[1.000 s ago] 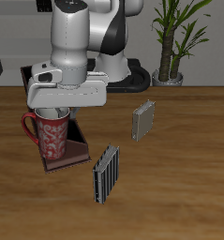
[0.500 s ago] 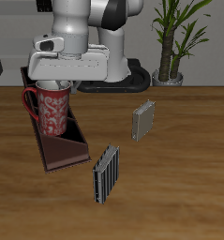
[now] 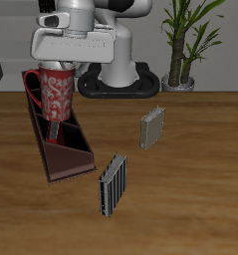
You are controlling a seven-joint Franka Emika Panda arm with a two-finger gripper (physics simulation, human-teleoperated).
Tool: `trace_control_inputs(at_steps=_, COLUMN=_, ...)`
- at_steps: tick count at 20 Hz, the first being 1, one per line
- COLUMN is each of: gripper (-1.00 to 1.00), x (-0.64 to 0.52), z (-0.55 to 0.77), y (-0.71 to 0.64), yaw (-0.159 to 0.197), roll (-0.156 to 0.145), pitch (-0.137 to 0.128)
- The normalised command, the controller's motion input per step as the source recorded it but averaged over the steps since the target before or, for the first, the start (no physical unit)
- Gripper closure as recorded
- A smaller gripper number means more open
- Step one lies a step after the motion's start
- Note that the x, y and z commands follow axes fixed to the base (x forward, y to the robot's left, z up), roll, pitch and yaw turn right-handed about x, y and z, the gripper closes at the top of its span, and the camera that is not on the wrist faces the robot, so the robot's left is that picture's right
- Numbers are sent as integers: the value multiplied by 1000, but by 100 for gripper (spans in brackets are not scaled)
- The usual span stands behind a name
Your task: Place the red book into the right desk caddy's left compartment and place the red mug into the right desk caddy's right compartment
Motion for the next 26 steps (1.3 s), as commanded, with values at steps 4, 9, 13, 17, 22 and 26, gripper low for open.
trace_control_inputs(at_steps=4, gripper=100, x=-335, z=275, y=114, yaw=2, roll=-22, pitch=-44)
trace_control_inputs(at_steps=9, gripper=100, x=-307, z=158, y=108, yaw=-11, roll=12, pitch=-36)
trace_control_inputs(at_steps=13, gripper=100, x=-359, z=152, y=151, yaw=-6, roll=14, pitch=-57)
trace_control_inputs(at_steps=17, gripper=100, x=-205, z=35, y=-3, yaw=-29, roll=-30, pitch=-31)
trace_control_inputs(at_steps=22, gripper=100, x=-217, z=-13, y=56, yaw=13, roll=-4, pitch=-60)
trace_control_inputs(at_steps=26, gripper=100, x=-154, z=-82, y=-4, yaw=6, roll=-26, pitch=-14)
